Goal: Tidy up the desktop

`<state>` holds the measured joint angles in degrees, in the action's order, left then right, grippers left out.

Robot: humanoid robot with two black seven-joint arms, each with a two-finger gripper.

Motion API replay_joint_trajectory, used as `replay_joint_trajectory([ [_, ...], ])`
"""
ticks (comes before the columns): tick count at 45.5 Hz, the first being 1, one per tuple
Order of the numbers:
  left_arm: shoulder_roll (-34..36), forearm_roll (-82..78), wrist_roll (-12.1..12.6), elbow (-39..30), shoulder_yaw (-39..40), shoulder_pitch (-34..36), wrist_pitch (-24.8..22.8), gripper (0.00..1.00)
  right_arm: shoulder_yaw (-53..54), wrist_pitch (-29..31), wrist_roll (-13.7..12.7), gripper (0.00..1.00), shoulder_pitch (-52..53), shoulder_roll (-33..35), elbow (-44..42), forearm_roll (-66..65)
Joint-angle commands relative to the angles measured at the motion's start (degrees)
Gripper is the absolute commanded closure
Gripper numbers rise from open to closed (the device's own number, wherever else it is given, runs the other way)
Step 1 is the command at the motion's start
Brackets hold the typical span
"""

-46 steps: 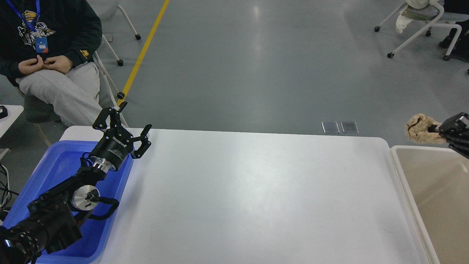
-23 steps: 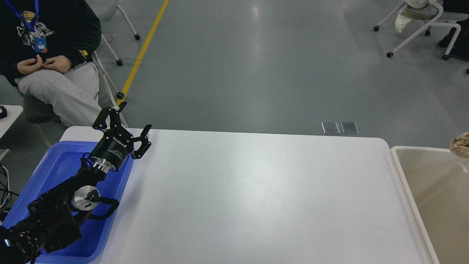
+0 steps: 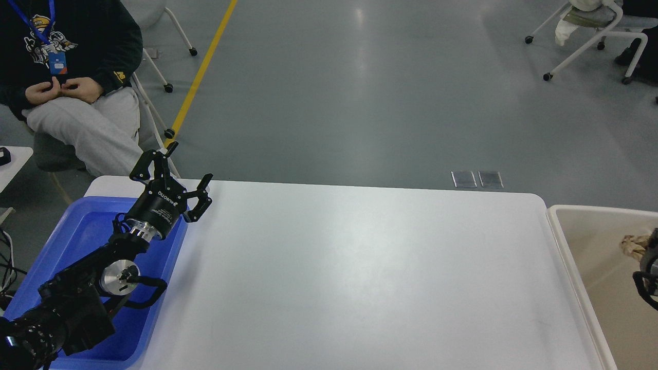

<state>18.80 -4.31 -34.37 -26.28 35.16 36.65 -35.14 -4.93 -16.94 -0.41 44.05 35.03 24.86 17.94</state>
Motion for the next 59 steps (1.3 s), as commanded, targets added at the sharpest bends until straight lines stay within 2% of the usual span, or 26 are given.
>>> replay_joint_trajectory([
  [1,0.01,0.00,0.00,0.00,0.00,0.00,-0.01,0.00,11.25,1.20,-2.40,1.00,-4.41,-8.75,-12.37,1.66],
  [16,0.01,0.00,-0.08,0.00,0.00,0.00,-0.01,0.00,15.82,13.68,-1.70,1.00,-8.02,-10.07,-18.18,1.74],
  [25,0.01,0.00,-0.08,0.00,0.00,0.00,-0.01,0.00,16.44,15.79,-1.70,1.00,-8.46,-9.98,-18.97,1.66],
  [48,-0.07,0.00,-0.08,0.00,0.00,0.00,-0.01,0.00,17.40,14.65,-1.61,1.00,-9.60,-10.33,-19.06,1.74],
  [49,-0.07,0.00,-0.08,0.00,0.00,0.00,-0.01,0.00,17.49,14.56,-1.61,0.82,-9.69,-10.42,-19.14,1.74],
  [50,-0.07,0.00,-0.08,0.00,0.00,0.00,-0.01,0.00,17.58,14.65,-1.61,0.58,-9.77,-10.33,-19.23,1.74],
  [52,0.01,0.00,-0.08,0.00,0.00,0.00,-0.01,0.00,17.67,14.56,-1.61,0.00,-9.86,-10.33,-19.84,1.74],
  [59,0.01,0.00,-0.08,0.00,0.00,0.00,-0.01,0.00,16.70,14.83,-1.61,0.00,-9.95,-10.33,-20.29,1.22],
])
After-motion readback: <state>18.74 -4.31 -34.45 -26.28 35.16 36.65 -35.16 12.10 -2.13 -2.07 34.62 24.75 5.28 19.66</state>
